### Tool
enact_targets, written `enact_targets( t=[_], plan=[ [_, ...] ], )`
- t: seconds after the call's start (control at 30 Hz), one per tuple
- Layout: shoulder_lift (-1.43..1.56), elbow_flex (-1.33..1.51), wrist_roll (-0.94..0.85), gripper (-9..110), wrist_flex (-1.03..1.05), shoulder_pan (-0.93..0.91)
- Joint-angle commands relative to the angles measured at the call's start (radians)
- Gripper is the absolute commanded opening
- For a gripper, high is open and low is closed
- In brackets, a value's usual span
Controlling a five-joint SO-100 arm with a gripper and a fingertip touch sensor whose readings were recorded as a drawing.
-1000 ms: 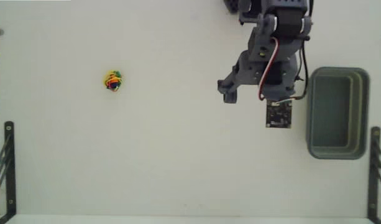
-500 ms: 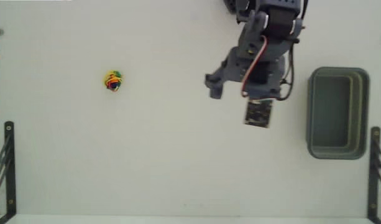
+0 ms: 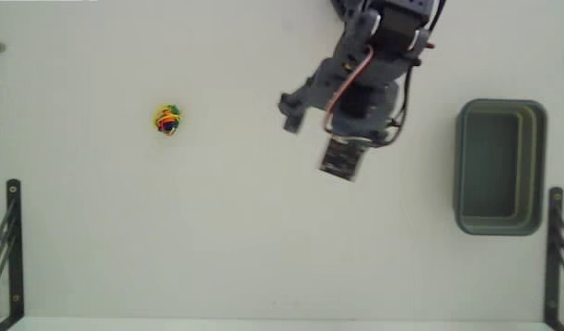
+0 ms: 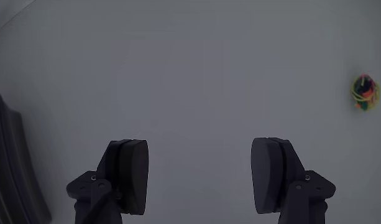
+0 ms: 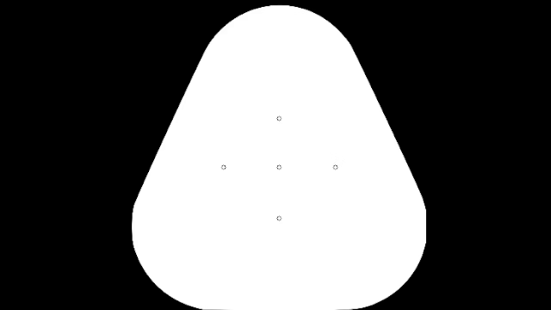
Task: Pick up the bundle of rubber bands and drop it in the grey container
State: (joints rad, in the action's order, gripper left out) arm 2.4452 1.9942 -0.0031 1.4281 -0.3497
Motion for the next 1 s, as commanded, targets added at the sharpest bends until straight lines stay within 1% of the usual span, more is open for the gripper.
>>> enact_targets(
  t=[0.0, 0.97],
  plan=[
    [0.035, 0.005, 0.003, 110, 0.002, -0.051],
    [0.035, 0.005, 0.003, 110, 0.002, -0.393]
  ],
)
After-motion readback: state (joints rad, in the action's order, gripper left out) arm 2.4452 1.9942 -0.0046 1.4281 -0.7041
